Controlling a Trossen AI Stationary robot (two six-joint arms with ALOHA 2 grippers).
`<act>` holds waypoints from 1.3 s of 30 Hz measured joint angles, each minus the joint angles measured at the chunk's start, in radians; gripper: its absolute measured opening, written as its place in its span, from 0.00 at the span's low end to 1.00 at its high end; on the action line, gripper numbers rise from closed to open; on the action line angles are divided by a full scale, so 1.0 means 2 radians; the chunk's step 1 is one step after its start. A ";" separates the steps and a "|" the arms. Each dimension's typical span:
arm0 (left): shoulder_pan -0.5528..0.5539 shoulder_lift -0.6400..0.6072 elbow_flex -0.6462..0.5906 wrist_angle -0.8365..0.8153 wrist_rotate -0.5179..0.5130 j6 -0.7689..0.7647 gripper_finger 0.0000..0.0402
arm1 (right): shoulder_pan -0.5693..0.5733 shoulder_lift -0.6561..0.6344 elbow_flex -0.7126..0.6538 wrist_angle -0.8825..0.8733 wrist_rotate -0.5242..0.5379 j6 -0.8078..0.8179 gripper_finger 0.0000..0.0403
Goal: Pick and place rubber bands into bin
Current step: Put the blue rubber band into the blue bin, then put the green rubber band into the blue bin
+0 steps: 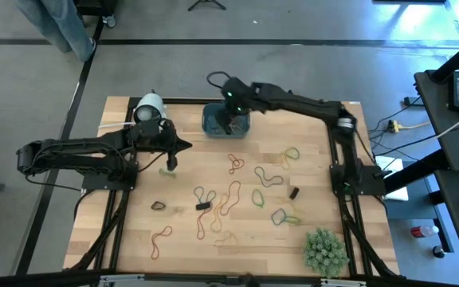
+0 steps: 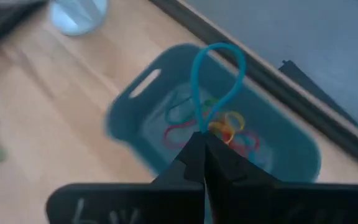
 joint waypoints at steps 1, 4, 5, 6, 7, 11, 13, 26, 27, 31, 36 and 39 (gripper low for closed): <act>0.000 0.000 0.000 0.000 -0.007 -0.005 0.00 | -0.007 0.021 0.016 0.002 -0.006 -0.014 0.00; 0.003 0.000 0.000 0.000 -0.032 -0.015 0.00 | -0.022 0.080 0.061 0.006 -0.040 -0.052 0.00; 0.005 0.000 0.000 0.000 -0.038 -0.019 0.00 | -0.024 0.098 0.075 0.010 -0.052 -0.063 0.00; 0.008 0.000 0.000 0.000 -0.044 -0.024 0.00 | -0.025 0.116 0.089 0.015 -0.059 -0.074 0.00; 0.012 0.000 0.000 0.000 -0.046 -0.027 0.00 | -0.024 0.132 0.101 0.017 -0.061 -0.085 0.00; 0.022 0.000 0.000 -0.002 -0.048 -0.040 0.00 | -0.024 0.186 0.140 0.016 -0.063 -0.116 0.00; 0.025 0.000 0.000 -0.004 -0.048 -0.047 0.00 | -0.024 0.199 0.146 0.014 -0.063 -0.120 0.02; 0.026 0.000 0.000 -0.005 -0.040 -0.065 0.00 | -0.029 0.199 0.148 -0.056 -0.098 -0.094 0.34; 0.026 0.000 0.000 -0.005 -0.036 -0.064 0.00 | -0.029 0.198 0.152 -0.067 -0.098 -0.094 0.36; 0.026 0.000 0.000 -0.005 -0.023 -0.064 0.00 | -0.029 0.190 0.184 -0.140 -0.097 -0.093 0.40; 0.026 0.000 0.000 -0.009 0.006 -0.063 0.01 | -0.015 0.153 0.183 -0.209 -0.094 -0.083 0.35; 0.026 0.000 0.000 -0.026 0.009 -0.064 0.03 | 0.006 0.120 0.153 -0.207 -0.096 -0.084 0.30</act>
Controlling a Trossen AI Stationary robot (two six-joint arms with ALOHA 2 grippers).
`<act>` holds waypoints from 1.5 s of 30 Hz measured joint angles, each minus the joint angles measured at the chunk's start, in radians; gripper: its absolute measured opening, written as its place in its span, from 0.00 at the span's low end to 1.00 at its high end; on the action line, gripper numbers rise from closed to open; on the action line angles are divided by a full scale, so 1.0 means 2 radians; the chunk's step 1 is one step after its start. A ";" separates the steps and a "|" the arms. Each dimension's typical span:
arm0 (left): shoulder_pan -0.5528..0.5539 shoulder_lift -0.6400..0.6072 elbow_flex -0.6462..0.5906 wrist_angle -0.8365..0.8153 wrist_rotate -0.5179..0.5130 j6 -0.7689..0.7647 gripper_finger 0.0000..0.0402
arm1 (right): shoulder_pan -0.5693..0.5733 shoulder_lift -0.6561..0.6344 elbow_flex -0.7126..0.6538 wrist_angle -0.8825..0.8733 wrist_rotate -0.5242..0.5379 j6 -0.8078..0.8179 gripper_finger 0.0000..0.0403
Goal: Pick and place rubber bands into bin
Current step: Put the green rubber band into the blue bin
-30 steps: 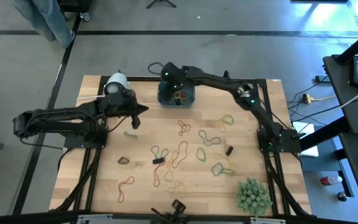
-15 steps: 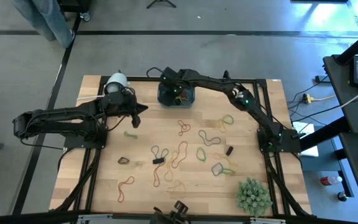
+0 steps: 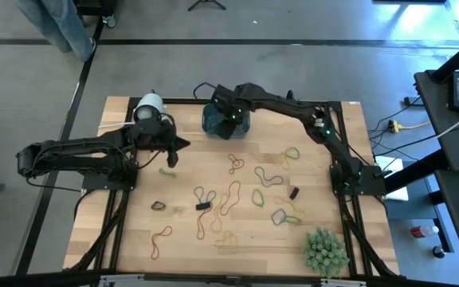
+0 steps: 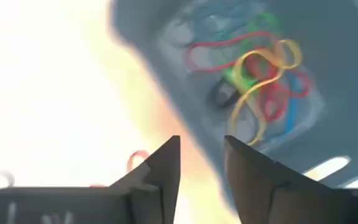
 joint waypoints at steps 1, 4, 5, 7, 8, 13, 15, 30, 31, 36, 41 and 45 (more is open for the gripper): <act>0.000 0.000 0.000 -0.009 0.000 -0.001 0.05 | 0.007 -0.012 -0.015 0.001 0.000 0.000 0.29; 0.000 0.000 0.000 -0.040 0.000 -0.001 0.10 | 0.030 -0.052 -0.082 0.035 0.000 0.015 0.24; 0.000 0.000 0.000 -0.052 0.002 -0.001 0.13 | 0.039 -0.068 -0.110 0.051 0.000 0.023 0.23; 0.000 0.000 0.000 -0.073 0.012 -0.001 0.17 | 0.055 -0.109 -0.177 0.102 0.000 0.049 0.21; 0.000 0.000 0.000 -0.084 0.016 -0.003 0.19 | 0.064 -0.132 -0.215 0.136 0.000 0.065 0.20; 0.000 0.002 0.000 -0.152 0.028 -0.058 0.29 | 0.116 -0.244 -0.404 0.303 0.001 0.173 0.15; -0.004 0.006 0.000 -0.180 0.031 -0.060 0.32 | 0.136 -0.284 -0.461 0.358 0.003 0.213 0.13; -0.092 0.164 0.000 -0.210 0.017 -0.079 0.38 | 0.267 -0.430 -0.636 0.418 0.144 0.395 0.01; -0.096 0.176 0.000 -0.208 0.010 -0.080 0.38 | 0.272 -0.431 -0.638 0.418 0.147 0.396 0.01; -0.112 0.222 0.008 -0.217 -0.039 -0.083 0.38 | 0.286 -0.432 -0.639 0.414 0.150 0.394 0.04; -0.119 0.244 0.010 -0.220 -0.043 -0.083 0.28 | 0.307 -0.432 -0.639 0.396 0.151 0.366 0.05; -0.122 0.244 0.016 -0.223 -0.026 -0.092 0.09 | 0.340 -0.432 -0.639 0.370 0.148 0.314 0.03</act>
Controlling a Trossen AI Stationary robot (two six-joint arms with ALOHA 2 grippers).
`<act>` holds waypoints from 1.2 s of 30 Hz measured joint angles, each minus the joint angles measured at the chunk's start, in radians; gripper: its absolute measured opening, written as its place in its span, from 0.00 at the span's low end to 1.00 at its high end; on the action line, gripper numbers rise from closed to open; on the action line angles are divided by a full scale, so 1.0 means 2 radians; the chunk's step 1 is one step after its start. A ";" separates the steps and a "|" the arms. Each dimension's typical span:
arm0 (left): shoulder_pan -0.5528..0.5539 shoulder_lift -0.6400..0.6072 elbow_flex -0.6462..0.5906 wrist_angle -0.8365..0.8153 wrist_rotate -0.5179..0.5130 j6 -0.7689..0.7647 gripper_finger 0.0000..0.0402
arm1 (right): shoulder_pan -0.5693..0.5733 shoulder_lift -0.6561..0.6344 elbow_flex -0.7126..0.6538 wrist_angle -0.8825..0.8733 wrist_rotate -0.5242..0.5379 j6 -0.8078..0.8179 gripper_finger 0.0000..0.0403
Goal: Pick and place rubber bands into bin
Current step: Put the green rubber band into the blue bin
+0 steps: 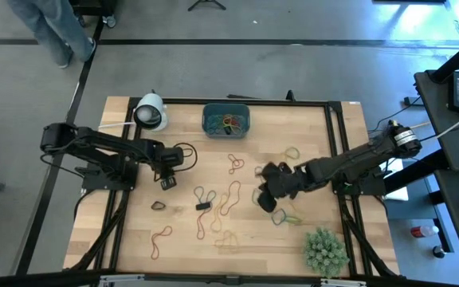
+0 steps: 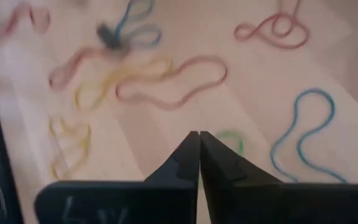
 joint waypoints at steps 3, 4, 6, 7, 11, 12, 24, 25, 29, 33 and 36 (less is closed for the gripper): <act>-0.005 -0.003 0.015 -0.010 0.001 -0.026 0.02 | 0.018 -0.003 0.000 -0.024 0.001 -0.024 0.01; -0.008 -0.002 0.022 -0.011 -0.002 -0.037 0.02 | 0.022 -0.005 0.000 -0.032 0.001 -0.031 0.01; -0.014 -0.003 0.039 -0.006 -0.017 -0.059 0.01 | 0.026 -0.014 -0.008 -0.037 0.001 -0.051 0.01; -0.016 -0.003 0.047 -0.003 -0.025 -0.067 0.01 | 0.027 -0.024 -0.019 -0.027 0.000 -0.059 0.01; -0.032 -0.003 0.077 -0.004 -0.047 -0.102 0.01 | 0.026 -0.091 -0.099 0.036 -0.018 -0.078 0.01; -0.036 -0.004 0.084 -0.003 -0.053 -0.113 0.01 | 0.026 -0.113 -0.122 0.054 -0.019 -0.079 0.01; -0.054 -0.002 0.184 0.004 -0.159 -0.170 0.01 | 0.016 -0.310 -0.302 0.181 0.027 -0.226 0.01; -0.051 0.000 0.192 0.013 -0.168 -0.170 0.01 | 0.014 -0.314 -0.304 0.181 0.036 -0.229 0.01; -0.031 0.001 0.210 0.068 -0.196 -0.140 0.01 | 0.001 -0.317 -0.307 0.183 0.041 -0.221 0.01; 0.007 0.013 0.221 0.148 -0.189 -0.079 0.01 | -0.014 -0.317 -0.307 0.182 0.040 -0.220 0.00; 0.043 0.042 0.234 0.185 -0.159 -0.037 0.01 | -0.030 -0.317 -0.307 0.181 0.023 -0.221 0.00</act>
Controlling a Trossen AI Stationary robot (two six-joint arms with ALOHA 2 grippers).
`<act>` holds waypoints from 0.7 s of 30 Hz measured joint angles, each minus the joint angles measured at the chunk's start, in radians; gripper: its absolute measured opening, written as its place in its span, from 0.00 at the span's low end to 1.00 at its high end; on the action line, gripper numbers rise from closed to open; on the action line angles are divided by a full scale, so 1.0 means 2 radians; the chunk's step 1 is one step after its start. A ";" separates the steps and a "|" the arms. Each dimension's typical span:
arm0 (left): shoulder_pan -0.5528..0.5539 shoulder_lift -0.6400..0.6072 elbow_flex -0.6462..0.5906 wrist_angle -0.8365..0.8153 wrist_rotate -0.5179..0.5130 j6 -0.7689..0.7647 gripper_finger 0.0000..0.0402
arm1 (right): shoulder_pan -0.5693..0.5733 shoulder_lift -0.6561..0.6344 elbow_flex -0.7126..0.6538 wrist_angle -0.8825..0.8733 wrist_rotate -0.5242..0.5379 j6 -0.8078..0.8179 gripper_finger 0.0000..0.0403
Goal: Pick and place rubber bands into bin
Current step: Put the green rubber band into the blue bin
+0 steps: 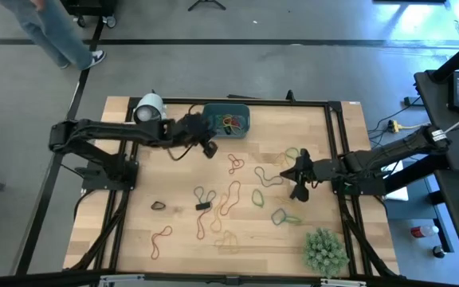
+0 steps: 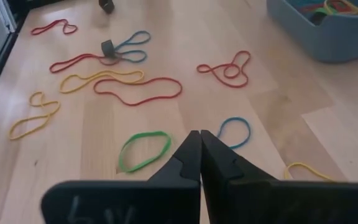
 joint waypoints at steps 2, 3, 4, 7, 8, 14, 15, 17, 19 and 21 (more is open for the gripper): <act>0.025 0.028 0.016 0.020 0.024 0.029 0.01 | -0.014 0.000 0.000 -0.002 -0.012 -0.001 0.00; 0.037 0.042 0.024 0.029 0.035 0.043 0.01 | -0.020 0.000 0.000 -0.002 -0.017 -0.002 0.00; 0.049 0.058 0.033 0.035 0.043 0.057 0.01 | -0.027 0.000 0.000 -0.002 -0.018 -0.002 0.00; 0.081 0.109 0.064 0.059 0.067 0.089 0.01 | -0.045 0.000 0.000 -0.001 -0.022 -0.002 0.00; 0.091 0.125 0.075 0.066 0.075 0.099 0.01 | -0.050 0.000 0.000 0.001 -0.022 0.000 0.00; 0.138 0.225 0.142 0.095 0.099 0.132 0.01 | -0.082 0.000 0.000 0.001 -0.022 0.009 0.00; 0.145 0.241 0.152 0.095 0.106 0.136 0.01 | -0.088 0.000 0.000 0.001 -0.022 0.013 0.00; 0.158 0.271 0.174 0.095 0.126 0.142 0.01 | -0.098 0.000 0.000 0.001 -0.022 0.014 0.00; 0.167 0.300 0.193 0.095 0.148 0.142 0.01 | -0.108 0.000 0.000 0.001 -0.022 0.016 0.00; 0.175 0.325 0.211 0.091 0.161 0.142 0.01 | -0.118 0.000 0.000 0.001 -0.022 0.023 0.00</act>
